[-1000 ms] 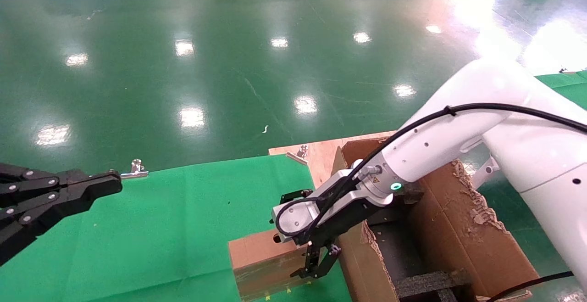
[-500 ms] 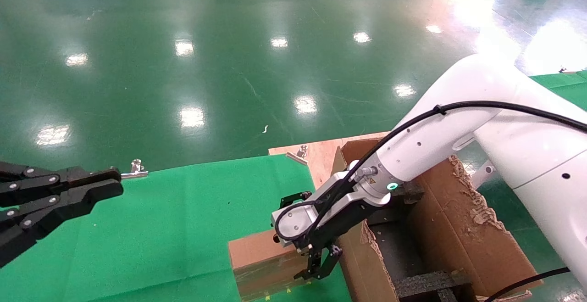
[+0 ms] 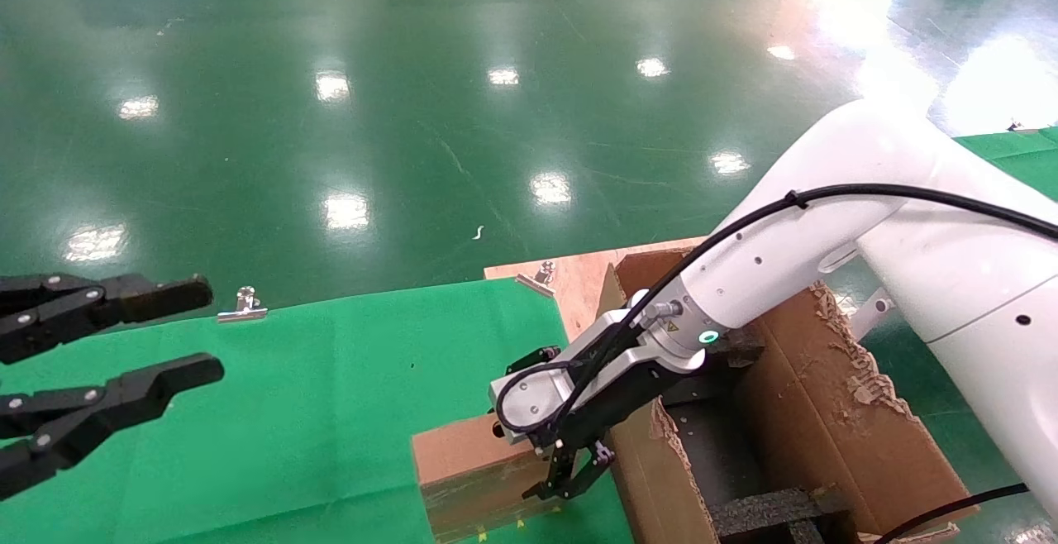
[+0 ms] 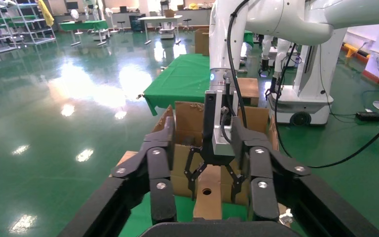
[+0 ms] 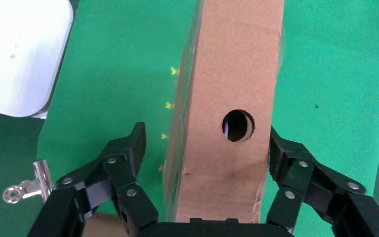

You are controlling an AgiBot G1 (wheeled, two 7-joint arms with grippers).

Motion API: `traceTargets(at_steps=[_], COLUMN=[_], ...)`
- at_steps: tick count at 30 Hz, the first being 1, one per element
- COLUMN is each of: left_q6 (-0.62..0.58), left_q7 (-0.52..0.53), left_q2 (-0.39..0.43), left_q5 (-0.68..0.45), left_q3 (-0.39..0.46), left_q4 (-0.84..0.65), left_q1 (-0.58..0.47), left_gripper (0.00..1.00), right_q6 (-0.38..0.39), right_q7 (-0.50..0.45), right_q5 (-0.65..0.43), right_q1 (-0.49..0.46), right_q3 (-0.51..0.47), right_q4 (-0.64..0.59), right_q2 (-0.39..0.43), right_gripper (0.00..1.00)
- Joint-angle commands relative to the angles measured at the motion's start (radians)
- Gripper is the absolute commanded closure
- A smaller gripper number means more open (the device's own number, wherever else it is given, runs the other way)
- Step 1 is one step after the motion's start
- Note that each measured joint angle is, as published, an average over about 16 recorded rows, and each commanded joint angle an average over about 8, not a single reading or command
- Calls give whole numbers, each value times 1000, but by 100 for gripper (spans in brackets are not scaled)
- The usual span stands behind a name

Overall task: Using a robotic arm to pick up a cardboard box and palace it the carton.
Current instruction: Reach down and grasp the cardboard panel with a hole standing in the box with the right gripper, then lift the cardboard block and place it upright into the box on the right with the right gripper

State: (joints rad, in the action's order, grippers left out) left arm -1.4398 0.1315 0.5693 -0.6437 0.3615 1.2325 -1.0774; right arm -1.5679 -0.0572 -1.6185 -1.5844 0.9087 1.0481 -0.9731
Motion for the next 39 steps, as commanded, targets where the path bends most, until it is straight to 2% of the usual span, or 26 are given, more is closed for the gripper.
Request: traceTargets(at_steps=[1, 25, 30, 39], left_q6=[0, 0, 0, 0], left_q7=[0, 0, 0, 0], left_q2=[0, 0, 0, 0], left_q5=[0, 0, 0, 0], left_q3=[0, 0, 0, 0], left_q4=[0, 0, 0, 0], left_q1=[0, 0, 0, 0], left_gripper=[0, 0, 0, 0], right_q6=[0, 4, -4, -25], right_q7=[-1, -15, -26, 17], right_q5=[0, 23, 68, 175], right_q1=[1, -16, -93, -310], right_q3=[-1, -8, -24, 10], right_q4=[0, -18, -74, -209], right_q2=[0, 7, 17, 43], right_gripper=[100, 100, 100, 100])
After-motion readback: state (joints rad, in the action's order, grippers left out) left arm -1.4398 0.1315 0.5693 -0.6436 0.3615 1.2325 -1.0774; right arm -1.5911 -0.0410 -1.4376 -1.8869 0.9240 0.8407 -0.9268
